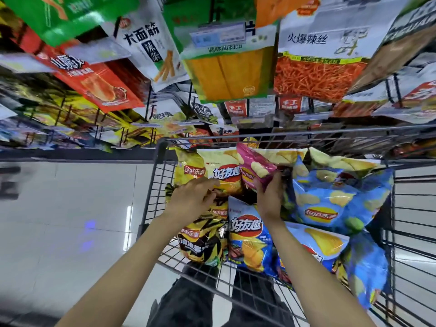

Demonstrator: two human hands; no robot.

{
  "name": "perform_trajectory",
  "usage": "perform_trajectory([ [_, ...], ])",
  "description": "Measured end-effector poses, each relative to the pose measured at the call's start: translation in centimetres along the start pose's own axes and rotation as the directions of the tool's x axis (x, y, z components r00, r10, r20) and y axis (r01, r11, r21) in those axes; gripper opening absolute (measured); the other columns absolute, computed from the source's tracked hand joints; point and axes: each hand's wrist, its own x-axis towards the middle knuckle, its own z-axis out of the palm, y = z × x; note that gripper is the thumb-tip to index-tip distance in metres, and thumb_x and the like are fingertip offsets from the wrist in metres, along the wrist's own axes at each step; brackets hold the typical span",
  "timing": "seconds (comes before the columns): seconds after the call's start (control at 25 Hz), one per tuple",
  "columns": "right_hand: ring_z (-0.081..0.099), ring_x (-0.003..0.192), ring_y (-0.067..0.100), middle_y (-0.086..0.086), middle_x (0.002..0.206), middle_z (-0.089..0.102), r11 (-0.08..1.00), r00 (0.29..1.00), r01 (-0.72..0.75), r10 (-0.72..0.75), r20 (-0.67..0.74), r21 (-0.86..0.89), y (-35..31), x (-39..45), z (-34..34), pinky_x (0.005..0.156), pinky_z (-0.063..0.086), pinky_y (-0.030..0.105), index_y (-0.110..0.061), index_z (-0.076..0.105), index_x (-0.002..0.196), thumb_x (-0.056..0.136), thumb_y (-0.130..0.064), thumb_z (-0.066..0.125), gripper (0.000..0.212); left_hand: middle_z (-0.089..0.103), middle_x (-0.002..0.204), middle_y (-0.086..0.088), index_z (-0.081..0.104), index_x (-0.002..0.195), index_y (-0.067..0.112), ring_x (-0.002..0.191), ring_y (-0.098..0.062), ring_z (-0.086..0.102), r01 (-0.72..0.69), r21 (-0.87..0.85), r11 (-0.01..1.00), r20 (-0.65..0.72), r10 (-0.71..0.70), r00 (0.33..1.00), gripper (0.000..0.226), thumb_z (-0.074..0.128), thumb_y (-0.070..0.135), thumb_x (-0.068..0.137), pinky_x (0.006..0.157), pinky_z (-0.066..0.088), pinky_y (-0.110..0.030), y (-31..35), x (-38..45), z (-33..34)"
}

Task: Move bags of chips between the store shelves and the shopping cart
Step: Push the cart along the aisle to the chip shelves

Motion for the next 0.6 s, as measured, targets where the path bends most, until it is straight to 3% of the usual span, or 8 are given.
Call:
perform_trajectory([
  [0.12,0.060,0.111,0.033,0.013,0.123,0.061,0.995,0.998,0.042,-0.038,-0.046,0.095,-0.7,-0.4,-0.1,0.082,0.052,0.045,-0.006,0.036,0.138,0.098,-0.030,0.058,0.052,0.060,0.128,0.012,0.055,0.129,0.034,0.110,-0.017,0.061,-0.031,-0.005,1.000,-0.031,0.031,0.999,0.031,0.051,0.035,0.099,0.080,0.054,-0.037,-1.2,-0.7,-0.4],
  [0.28,0.062,0.078,0.034,0.008,0.090,0.061,0.984,0.973,0.175,-0.167,-0.157,0.039,-2.8,-1.7,-0.8,0.053,0.043,0.037,-0.003,0.042,0.114,0.096,-0.030,0.060,0.038,0.060,0.130,0.010,0.055,0.132,0.032,0.110,-0.017,0.061,-0.126,-0.006,0.992,-0.063,0.125,0.990,0.032,0.053,0.033,0.099,0.078,0.055,-0.036,-2.8,-2.1,-1.2],
  [0.48,0.062,0.076,0.027,0.005,0.093,0.064,0.973,0.941,0.229,-0.216,-0.260,0.018,-5.6,-5.9,-2.4,0.058,0.052,0.044,-0.013,0.038,0.127,0.094,-0.062,0.047,0.059,0.059,0.130,0.011,0.054,0.132,0.036,0.109,-0.015,0.062,-0.224,0.021,0.974,-0.052,0.225,0.973,0.033,0.054,0.032,0.099,0.081,0.053,-0.033,-4.7,-4.1,-2.6],
  [0.6,0.065,0.088,0.023,-0.001,0.110,0.064,0.967,0.933,0.245,-0.218,-0.285,0.065,-7.5,-10.0,-3.8,0.063,0.050,0.029,-0.018,0.029,0.144,0.094,-0.060,0.048,0.069,0.059,0.127,0.012,0.054,0.131,0.036,0.110,-0.014,0.060,-0.299,0.063,0.952,-0.041,0.302,0.952,0.031,0.052,0.033,0.100,0.073,0.046,-0.030,-5.9,-5.6,-3.6],
])
